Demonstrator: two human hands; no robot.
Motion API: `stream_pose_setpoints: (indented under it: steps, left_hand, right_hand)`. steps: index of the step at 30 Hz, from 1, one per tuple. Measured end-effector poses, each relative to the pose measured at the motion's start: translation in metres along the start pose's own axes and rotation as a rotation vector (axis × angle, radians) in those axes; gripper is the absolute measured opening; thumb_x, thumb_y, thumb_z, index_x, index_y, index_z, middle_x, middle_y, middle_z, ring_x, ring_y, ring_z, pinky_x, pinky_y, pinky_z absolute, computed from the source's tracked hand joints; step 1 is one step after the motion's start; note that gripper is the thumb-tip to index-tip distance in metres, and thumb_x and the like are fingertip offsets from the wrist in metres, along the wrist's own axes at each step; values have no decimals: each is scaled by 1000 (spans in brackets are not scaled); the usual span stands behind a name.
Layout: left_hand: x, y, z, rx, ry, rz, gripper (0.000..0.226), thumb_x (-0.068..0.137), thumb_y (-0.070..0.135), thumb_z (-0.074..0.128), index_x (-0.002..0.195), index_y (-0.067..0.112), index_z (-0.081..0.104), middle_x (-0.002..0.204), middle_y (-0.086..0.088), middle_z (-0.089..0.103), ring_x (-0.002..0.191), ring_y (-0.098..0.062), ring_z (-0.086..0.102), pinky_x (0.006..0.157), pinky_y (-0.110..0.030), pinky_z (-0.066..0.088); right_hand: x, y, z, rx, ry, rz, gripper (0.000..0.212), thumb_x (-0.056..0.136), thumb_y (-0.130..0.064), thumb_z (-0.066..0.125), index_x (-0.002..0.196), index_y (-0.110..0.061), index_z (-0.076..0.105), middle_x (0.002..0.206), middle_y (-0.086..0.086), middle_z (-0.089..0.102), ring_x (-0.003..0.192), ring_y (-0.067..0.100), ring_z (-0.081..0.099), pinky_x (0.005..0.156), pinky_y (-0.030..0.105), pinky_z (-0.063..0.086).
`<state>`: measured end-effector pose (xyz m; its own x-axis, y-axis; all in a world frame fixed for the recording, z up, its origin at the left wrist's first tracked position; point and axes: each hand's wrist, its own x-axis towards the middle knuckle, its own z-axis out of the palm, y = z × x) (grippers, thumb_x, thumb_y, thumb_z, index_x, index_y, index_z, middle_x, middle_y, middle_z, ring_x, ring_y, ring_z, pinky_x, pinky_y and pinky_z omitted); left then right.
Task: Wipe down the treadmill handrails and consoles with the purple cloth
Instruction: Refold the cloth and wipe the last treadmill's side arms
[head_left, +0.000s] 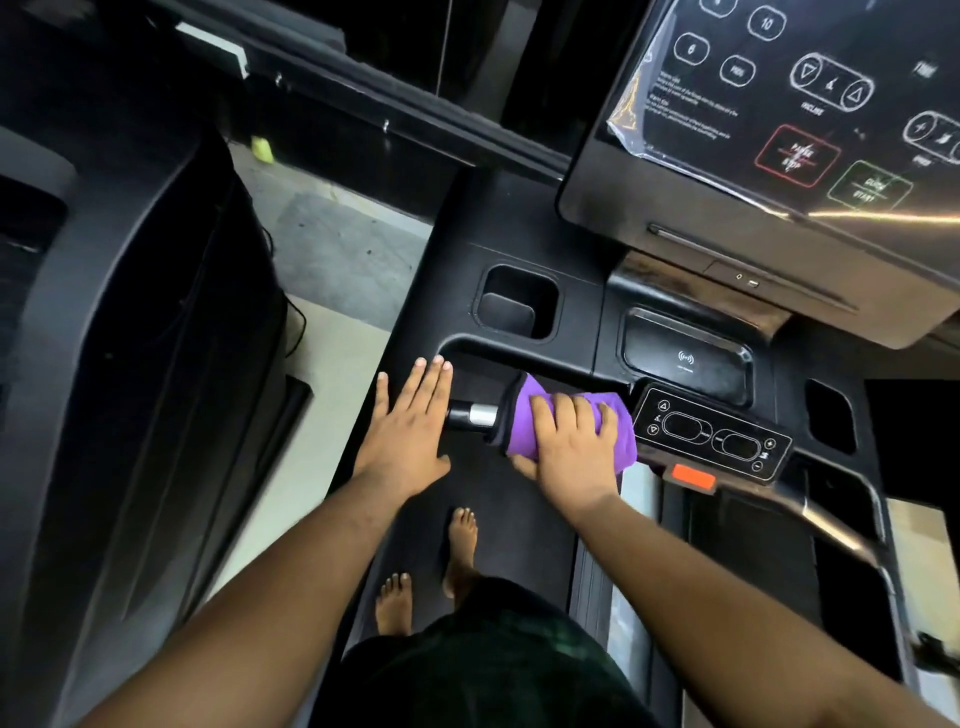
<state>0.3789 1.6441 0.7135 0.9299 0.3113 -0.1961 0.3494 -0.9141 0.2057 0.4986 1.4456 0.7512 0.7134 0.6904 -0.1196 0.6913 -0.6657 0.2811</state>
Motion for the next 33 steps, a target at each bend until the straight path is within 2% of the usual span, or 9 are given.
stream_pose_setpoints:
  steps: [6,10,14,18,20,24,28,31,33]
  left_hand:
    - [1,-1,0,-25,10,-5,139,77,52,75,151,15,-37,172,-3,-17,158,-21,-18,126,-58,-3]
    - [0,-1,0,-72,4,-10,132,76,54,72,155,16,-27,171,-2,-17,158,-18,-16,127,-56,-4]
    - [-2,-2,-1,-130,28,-21,131,73,57,72,158,16,-20,168,1,-23,157,-16,-17,126,-53,-4]
    - [-3,-4,-2,-161,-3,-28,141,69,64,77,160,16,-20,169,-1,-23,157,-17,-20,126,-58,-6]
    - [2,-3,-8,-168,5,-22,141,71,67,77,160,19,-22,167,1,-30,155,-15,-26,123,-59,-12]
    - [27,-2,-31,-196,46,5,138,69,74,74,162,25,-16,167,4,-32,153,-12,-30,119,-58,-20]
    - [55,-13,-44,-195,-3,41,143,60,95,58,162,26,-14,166,5,-32,153,-11,-29,121,-59,-19]
    - [75,-15,-49,-356,66,-65,134,64,102,36,164,23,-5,170,6,-21,154,-8,-22,123,-56,-14]
    - [85,-10,-47,-301,38,-95,124,78,90,45,163,21,-12,168,5,-25,154,-10,-22,124,-58,-12]
  right_hand:
    - [70,-8,-51,218,-421,-217,69,67,-70,68,117,-24,55,114,2,69,104,30,66,80,39,51]
    - [56,-53,-42,97,-228,-304,77,81,-55,68,143,-18,41,137,7,56,122,30,57,99,46,46]
    - [34,-53,-26,44,-44,-470,78,97,-33,55,162,-16,15,168,9,22,150,33,29,120,52,26]
    - [26,-5,-21,212,-188,-620,83,96,-16,56,163,-32,11,172,-6,10,158,25,9,126,53,11]
    - [29,21,-29,454,-164,-563,79,88,-14,59,160,-30,30,167,-5,29,155,21,26,124,51,23]
    - [51,44,-60,927,113,-346,68,80,-8,58,147,-18,54,148,-1,57,137,17,51,114,39,41]
    - [101,62,-82,753,301,-300,76,78,-6,64,150,-24,49,155,1,49,142,19,46,111,49,43]
    - [130,69,-68,419,61,-176,78,93,-21,64,159,-39,26,169,-1,22,153,23,25,117,65,25]
    - [138,70,-48,311,-174,-115,79,98,-56,54,161,-42,8,173,0,2,158,25,4,118,72,12]
